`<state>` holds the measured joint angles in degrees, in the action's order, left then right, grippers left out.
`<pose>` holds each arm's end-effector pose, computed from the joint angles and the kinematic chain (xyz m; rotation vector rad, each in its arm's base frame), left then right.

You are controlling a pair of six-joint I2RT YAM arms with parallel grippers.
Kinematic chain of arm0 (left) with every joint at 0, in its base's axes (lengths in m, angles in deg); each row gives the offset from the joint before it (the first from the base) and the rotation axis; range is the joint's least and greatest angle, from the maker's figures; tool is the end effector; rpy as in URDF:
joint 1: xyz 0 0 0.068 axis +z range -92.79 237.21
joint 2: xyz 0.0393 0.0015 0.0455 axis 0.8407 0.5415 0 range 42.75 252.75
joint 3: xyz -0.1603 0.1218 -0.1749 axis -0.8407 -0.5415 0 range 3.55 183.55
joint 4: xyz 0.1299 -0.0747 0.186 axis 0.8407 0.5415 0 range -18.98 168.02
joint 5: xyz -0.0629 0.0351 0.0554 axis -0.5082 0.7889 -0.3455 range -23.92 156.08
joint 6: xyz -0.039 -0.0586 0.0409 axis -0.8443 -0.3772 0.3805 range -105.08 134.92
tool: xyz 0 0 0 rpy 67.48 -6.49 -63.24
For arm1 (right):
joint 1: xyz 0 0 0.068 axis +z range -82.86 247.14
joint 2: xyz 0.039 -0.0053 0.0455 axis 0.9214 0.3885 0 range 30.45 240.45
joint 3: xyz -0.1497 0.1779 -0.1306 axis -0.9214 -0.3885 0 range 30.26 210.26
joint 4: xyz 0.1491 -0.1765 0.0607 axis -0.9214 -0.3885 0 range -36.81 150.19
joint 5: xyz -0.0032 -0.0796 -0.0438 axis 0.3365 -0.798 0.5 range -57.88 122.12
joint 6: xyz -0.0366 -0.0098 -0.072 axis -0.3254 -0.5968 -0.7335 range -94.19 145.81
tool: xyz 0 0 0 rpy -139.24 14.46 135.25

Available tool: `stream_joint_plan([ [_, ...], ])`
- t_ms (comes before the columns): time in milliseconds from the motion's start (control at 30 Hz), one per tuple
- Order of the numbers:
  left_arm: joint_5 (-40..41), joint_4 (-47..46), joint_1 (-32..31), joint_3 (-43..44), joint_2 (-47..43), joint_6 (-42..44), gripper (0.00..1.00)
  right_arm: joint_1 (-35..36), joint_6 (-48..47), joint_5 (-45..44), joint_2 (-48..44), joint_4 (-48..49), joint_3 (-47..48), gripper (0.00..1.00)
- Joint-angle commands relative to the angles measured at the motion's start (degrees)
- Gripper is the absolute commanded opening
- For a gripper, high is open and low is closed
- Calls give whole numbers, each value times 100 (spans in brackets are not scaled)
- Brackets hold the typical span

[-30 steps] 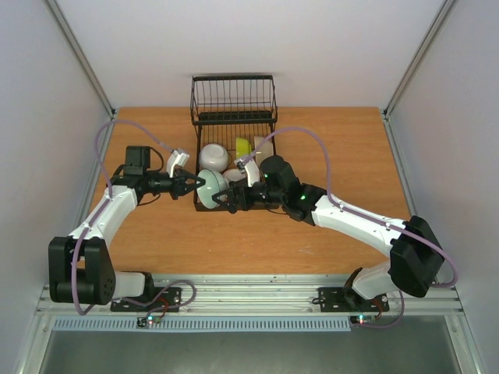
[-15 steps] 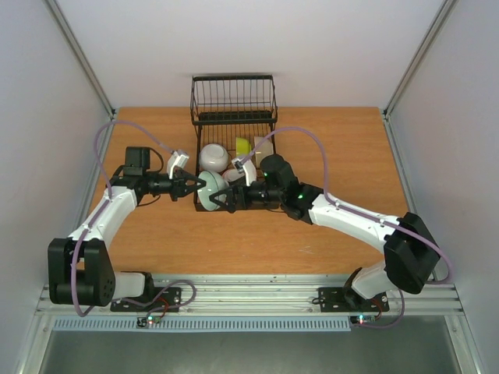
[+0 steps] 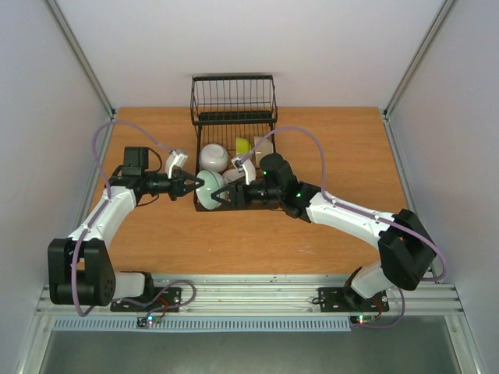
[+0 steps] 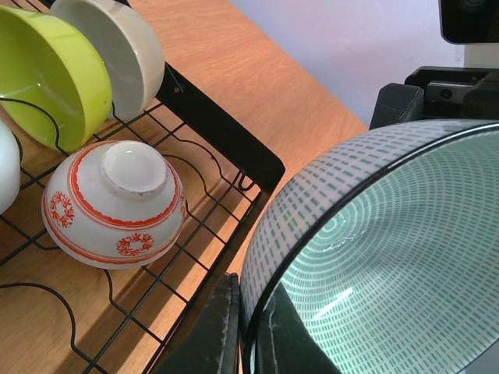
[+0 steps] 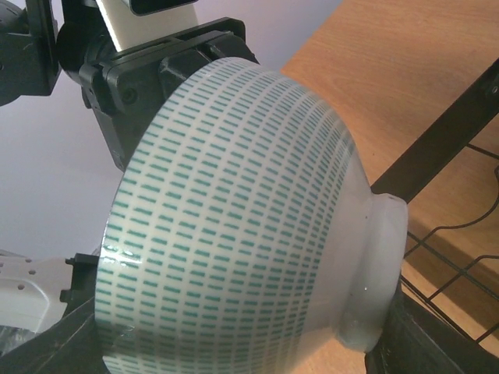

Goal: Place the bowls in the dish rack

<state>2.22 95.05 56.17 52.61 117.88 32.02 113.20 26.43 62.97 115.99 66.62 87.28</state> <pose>0.2447 -0.0679 0.2388 0.7851 1.9612 -1.1669 0.2149 0.2752 0.2671 -1.1243 1.7151 1.0488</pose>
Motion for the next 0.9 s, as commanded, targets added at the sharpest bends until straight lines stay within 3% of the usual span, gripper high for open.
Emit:
stream_joint_plan([
  [0, -387, -174, -10, 53, -69, -35, 0, 43, -71, 402, -74, 448, -16, 1],
  [267, -253, -223, -8, 82, -13, -140, 4, 46, -165, -228, -335, 269, -147, 1],
  [700, -138, -280, -10, 123, 73, -253, 53, 43, -614, -1759, -579, -919, 121, 1],
  [867, 185, -590, -6, 2, -22, -464, 60, 47, -792, -2620, -388, -1788, 545, 1],
])
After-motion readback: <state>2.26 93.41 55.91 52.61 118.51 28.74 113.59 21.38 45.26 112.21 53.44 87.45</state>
